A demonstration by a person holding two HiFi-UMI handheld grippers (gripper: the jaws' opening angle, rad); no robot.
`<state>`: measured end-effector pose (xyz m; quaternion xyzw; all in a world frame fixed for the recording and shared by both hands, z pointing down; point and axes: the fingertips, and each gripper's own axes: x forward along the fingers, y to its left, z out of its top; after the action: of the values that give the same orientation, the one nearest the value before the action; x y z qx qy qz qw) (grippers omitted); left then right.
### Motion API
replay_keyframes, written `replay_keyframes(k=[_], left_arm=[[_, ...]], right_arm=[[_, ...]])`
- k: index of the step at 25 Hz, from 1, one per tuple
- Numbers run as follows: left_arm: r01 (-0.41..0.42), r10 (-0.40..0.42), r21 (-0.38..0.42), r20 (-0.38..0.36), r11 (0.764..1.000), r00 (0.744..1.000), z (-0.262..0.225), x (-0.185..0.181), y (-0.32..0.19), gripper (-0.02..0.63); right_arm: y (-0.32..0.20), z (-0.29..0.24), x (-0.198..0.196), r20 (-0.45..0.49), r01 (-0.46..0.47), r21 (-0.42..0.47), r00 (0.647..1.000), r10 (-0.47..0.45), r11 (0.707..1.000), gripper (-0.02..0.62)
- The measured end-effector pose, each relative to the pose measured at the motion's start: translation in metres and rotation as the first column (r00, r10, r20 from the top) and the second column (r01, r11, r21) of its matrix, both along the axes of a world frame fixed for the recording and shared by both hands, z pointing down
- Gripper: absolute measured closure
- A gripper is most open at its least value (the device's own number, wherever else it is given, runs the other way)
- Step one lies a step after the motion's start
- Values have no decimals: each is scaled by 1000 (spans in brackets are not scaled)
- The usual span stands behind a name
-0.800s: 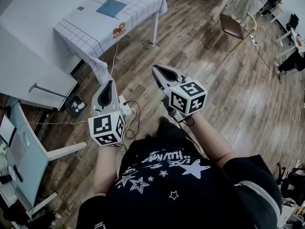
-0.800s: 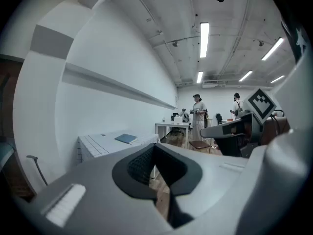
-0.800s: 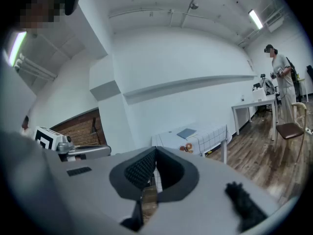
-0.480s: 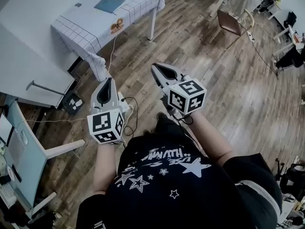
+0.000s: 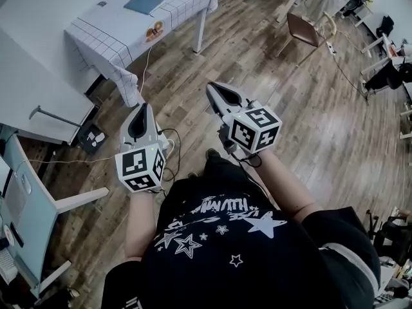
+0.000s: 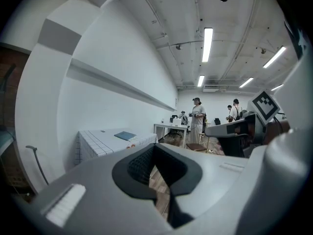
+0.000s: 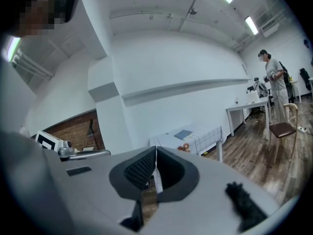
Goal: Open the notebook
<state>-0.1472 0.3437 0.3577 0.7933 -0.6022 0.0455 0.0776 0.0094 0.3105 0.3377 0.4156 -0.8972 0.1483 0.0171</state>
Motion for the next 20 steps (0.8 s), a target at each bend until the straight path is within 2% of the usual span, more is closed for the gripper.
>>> replay_keyframes(k=[3,7,12,20], left_arm=[[-6,6,2,-12,1000,1000,3,-3,-1,597],[-10,9,-11,-22,1000,1000,7,-3,-5,597],[-23,23,-7,-20,1000,1000,6,0,-15,597],[-3,3,-19,-2,1000,1000,12,2,-49,597]], right_arm=[[1,-3,5,42,-27,12,999,27,1000,578],[1,0,15,16,-57,2,998,57,998,578],[-16,5,31,35,-110,-12,993,110,994,578],[-51,18,26,24,-64,-24,998,64,998,578]])
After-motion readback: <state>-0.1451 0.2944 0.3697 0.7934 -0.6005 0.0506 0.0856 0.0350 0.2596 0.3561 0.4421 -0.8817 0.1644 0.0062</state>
